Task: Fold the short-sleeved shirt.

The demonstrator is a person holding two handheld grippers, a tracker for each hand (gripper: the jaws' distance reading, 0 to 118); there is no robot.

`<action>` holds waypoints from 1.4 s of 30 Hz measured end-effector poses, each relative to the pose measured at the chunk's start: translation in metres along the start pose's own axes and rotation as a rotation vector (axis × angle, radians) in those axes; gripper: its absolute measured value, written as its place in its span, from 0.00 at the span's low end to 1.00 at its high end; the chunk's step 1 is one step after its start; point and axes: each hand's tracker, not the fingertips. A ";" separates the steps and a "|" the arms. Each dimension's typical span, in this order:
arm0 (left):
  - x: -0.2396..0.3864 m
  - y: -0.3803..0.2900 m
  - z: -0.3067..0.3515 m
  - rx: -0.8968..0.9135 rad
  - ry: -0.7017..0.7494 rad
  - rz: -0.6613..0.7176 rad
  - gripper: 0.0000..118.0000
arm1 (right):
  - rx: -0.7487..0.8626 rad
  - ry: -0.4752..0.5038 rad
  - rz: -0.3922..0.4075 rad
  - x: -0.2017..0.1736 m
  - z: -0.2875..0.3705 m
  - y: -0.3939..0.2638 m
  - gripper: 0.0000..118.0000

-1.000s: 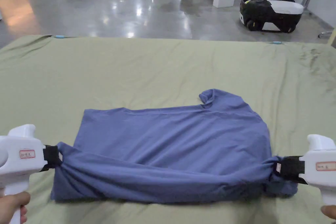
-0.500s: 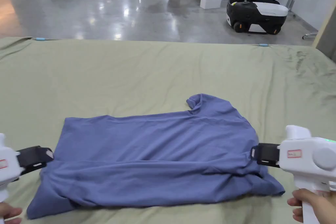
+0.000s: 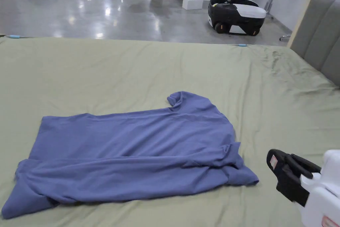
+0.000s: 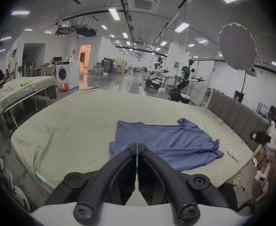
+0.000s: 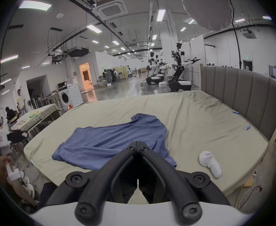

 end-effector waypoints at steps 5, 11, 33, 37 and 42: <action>0.002 -0.010 0.007 -0.032 -0.024 0.028 0.00 | -0.189 -0.107 0.032 0.013 -0.080 0.031 0.16; 0.008 -0.019 0.014 -0.051 -0.022 0.040 0.00 | -0.740 -0.130 0.026 0.077 -0.225 -0.052 0.91; -0.085 -0.055 -0.249 -0.799 0.193 0.192 0.72 | -0.737 -0.033 -0.131 0.076 -0.194 -0.068 0.08; -0.057 -0.044 -0.227 -0.711 0.217 0.065 0.46 | -0.737 -0.031 -0.111 0.068 -0.189 -0.064 0.08; -0.057 -0.037 -0.218 -0.739 0.101 0.103 0.04 | -0.666 -0.027 -0.087 0.059 -0.176 -0.055 0.08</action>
